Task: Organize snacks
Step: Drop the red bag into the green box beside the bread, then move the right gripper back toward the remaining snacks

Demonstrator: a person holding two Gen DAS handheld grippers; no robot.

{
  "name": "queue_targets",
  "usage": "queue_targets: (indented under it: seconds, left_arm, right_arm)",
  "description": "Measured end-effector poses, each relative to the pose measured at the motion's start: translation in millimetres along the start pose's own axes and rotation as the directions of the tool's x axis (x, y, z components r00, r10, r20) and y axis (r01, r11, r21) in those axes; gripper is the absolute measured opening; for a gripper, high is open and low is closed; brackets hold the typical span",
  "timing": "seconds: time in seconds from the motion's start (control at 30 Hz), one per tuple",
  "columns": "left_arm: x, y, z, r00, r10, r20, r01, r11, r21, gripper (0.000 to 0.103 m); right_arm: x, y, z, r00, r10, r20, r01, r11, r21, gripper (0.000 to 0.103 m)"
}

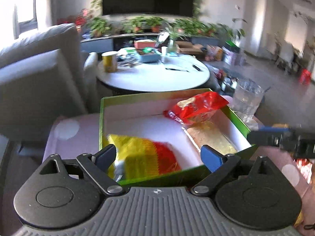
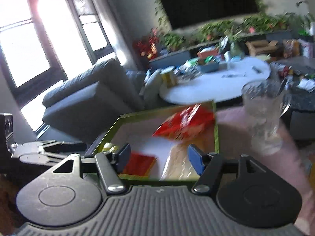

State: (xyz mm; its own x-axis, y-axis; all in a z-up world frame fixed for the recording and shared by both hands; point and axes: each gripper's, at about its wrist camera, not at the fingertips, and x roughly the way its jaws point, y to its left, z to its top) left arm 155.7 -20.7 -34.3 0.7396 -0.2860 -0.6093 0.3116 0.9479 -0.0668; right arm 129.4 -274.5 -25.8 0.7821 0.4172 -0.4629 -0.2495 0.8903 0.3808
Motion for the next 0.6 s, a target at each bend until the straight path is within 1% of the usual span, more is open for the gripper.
queue_targets:
  seconds: [0.13,0.27,0.33,0.5,0.6]
  left_arm:
    - [-19.9,16.6,-21.8,1.000,-0.016,0.008,0.016,0.997,-0.080,0.096]
    - [-27.5,21.7,-43.4,1.000,-0.030,-0.006,0.029,0.995,-0.095,0.096]
    - [-26.0,21.0,-53.8,0.999,-0.044,-0.025,0.041,0.995,-0.096,0.096]
    - [-15.7,15.1,-73.5,0.996,-0.044,-0.076,0.038,0.996,-0.086,0.096]
    - [-8.2,15.2,-79.1,0.992,-0.072,-0.104,0.059,0.991,-0.118,0.096]
  right_arm:
    - [0.0,8.9,-11.0,0.998,0.028,-0.059,-0.028,1.000,-0.002,0.066]
    - [4.3,17.8,-26.1,0.990,0.041,-0.136,-0.039,0.999,0.023,0.066]
    - [7.0,21.8,-32.7,0.984,0.044,-0.170,-0.039,0.999,0.036,0.066]
    - [17.5,31.8,-46.1,0.974,0.008,-0.224,-0.001,1.000,0.031,0.066]
    - [19.7,37.2,-53.8,0.970,-0.017,-0.242,0.021,1.000,0.014,0.066]
